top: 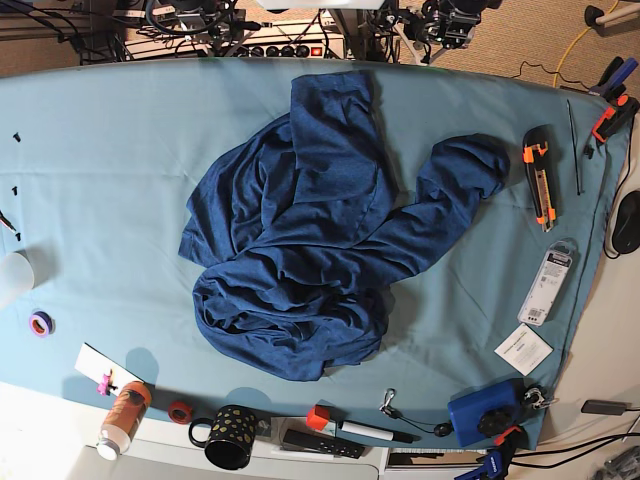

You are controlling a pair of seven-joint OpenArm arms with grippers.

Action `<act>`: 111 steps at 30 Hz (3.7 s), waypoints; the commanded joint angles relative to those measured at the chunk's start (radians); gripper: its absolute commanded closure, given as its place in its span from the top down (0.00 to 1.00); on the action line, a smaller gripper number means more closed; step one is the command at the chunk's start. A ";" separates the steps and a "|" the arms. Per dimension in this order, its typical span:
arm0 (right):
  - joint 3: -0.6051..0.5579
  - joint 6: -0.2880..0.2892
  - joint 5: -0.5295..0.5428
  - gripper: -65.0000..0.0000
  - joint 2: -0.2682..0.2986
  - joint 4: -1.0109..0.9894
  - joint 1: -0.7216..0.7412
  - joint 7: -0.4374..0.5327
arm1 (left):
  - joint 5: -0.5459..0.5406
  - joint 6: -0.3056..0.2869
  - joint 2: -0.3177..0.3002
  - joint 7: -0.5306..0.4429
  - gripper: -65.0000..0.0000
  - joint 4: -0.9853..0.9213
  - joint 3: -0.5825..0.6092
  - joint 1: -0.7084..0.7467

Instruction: Layout the t-shirt on the table in an organized manner, then fold the t-shirt properly

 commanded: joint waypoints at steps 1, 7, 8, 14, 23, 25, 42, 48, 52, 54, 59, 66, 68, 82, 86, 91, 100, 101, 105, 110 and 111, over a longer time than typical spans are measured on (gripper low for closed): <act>0.003 0.000 0.002 0.00 0.009 0.010 0.000 0.000 | -0.003 -0.007 -0.002 0.004 0.00 0.006 0.003 -0.002; 0.003 0.000 0.002 0.00 0.009 0.010 0.000 -0.001 | -0.003 -0.007 -0.002 0.004 0.00 0.006 0.003 -0.002; 0.003 0.000 0.002 0.00 0.009 0.010 0.000 0.000 | -0.003 -0.007 -0.002 0.004 0.00 0.006 0.003 -0.002; 0.003 0.000 0.002 0.00 0.009 0.010 0.000 0.000 | -0.003 -0.007 -0.002 0.004 0.00 0.006 0.003 -0.002; 0.003 0.001 -0.054 0.00 0.039 0.071 -0.092 0.080 | -0.003 -0.011 -0.026 0.014 0.00 0.074 0.003 0.076; 0.003 0.000 -0.054 0.00 0.061 0.134 -0.150 0.098 | -0.008 -0.019 -0.049 0.014 0.00 0.151 0.003 0.130; 0.071 -0.130 -0.080 0.00 0.261 0.947 -0.716 0.103 | -0.182 -0.088 -0.335 0.105 0.00 1.079 0.003 0.713; 0.191 -0.129 -0.080 0.00 0.261 1.167 -0.856 0.100 | -0.182 -0.087 -0.455 0.172 0.00 1.382 0.002 0.858; 0.255 -0.129 -0.080 0.00 0.261 1.280 -0.911 0.089 | -0.182 -0.087 -0.510 0.225 0.00 1.540 0.002 0.913; 0.283 -0.129 -0.080 0.00 0.261 1.338 -0.929 0.077 | -0.182 -0.087 -0.532 0.229 0.00 1.606 0.002 0.929; 0.335 -0.129 -0.080 0.00 0.257 1.484 -0.952 0.046 | -0.182 -0.087 -0.557 0.247 0.00 1.757 0.000 0.929; 0.345 -0.129 -0.111 0.00 0.224 1.714 -0.945 0.042 | -0.182 -0.100 -0.557 0.246 0.00 1.928 0.001 0.914; 0.345 -0.129 -0.111 0.00 0.224 1.780 -0.936 0.044 | -0.182 -0.130 -0.556 0.246 0.00 1.964 0.001 0.890; 0.345 -0.129 -0.211 0.00 0.208 1.913 -0.687 0.013 | -0.182 -0.143 -0.505 0.152 0.00 1.965 0.001 0.615; 0.345 -0.130 -0.211 0.00 0.208 1.913 -0.571 -0.007 | -0.182 -0.142 -0.416 0.153 0.00 1.965 0.001 0.567; 0.343 -0.126 -0.211 0.00 0.208 1.913 -0.425 -0.043 | -0.182 -0.142 -0.291 0.171 0.00 1.965 0.001 0.513; 0.343 -0.115 -0.206 0.00 0.208 1.912 -0.277 -0.093 | -0.179 -0.143 -0.204 0.198 0.00 1.886 0.001 0.412; 0.342 -0.115 -0.206 0.00 0.208 1.911 -0.271 -0.102 | -0.178 -0.143 -0.204 0.198 0.00 1.874 0.001 0.406; 0.342 -0.115 -0.196 0.00 0.208 1.809 -0.239 -0.101 | -0.179 -0.143 -0.204 0.198 0.00 1.822 0.001 0.382; 0.342 0.037 -0.129 0.00 0.208 1.537 -0.168 -0.098 | -0.179 -0.143 -0.204 0.198 0.00 1.766 0.001 0.362; 0.342 0.097 -0.124 0.00 0.206 1.483 -0.149 -0.098 | -0.179 -0.142 -0.204 0.198 0.00 1.762 0.001 0.359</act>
